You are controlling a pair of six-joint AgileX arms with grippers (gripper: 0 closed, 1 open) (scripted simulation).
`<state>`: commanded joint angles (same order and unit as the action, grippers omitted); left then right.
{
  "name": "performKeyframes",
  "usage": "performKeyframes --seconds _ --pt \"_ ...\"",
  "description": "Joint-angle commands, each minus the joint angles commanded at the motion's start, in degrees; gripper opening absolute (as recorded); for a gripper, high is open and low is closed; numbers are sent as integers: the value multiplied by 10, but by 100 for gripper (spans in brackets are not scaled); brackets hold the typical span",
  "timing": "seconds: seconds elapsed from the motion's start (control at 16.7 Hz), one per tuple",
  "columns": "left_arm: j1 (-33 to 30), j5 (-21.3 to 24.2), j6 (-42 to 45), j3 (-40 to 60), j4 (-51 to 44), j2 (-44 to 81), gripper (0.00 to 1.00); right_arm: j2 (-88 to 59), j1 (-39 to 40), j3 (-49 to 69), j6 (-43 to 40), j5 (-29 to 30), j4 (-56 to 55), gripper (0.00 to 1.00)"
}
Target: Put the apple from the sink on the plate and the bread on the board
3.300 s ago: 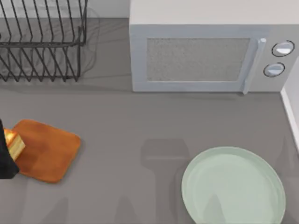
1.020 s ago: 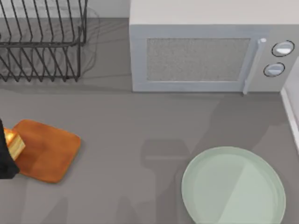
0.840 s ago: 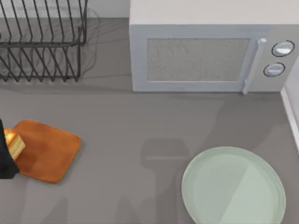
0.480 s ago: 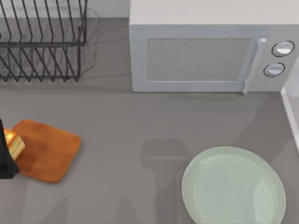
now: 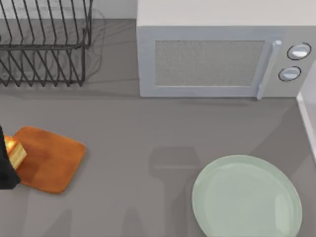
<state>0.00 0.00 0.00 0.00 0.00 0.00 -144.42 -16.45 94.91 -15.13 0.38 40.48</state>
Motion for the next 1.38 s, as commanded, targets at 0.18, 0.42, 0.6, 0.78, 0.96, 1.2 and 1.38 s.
performKeyframes --seconds 0.18,0.42,0.6,0.78,0.96,1.2,1.38 --pt "0 0 0 0 0 0 100 0 0 0 0 0 0 77" --pt "0 0 0 0 0 0 100 0 0 0 0 0 0 47" --pt "0 0 0 0 0 0 100 0 0 0 0 0 0 25" --pt "0 0 0 0 0 0 100 0 0 0 0 0 0 2" --pt "0 0 0 0 0 0 100 0 0 0 0 0 0 0" --pt "0 0 0 0 0 0 100 0 0 0 0 0 0 0" --pt "0 0 0 0 0 0 100 35 1 8 4 -7 17 0"
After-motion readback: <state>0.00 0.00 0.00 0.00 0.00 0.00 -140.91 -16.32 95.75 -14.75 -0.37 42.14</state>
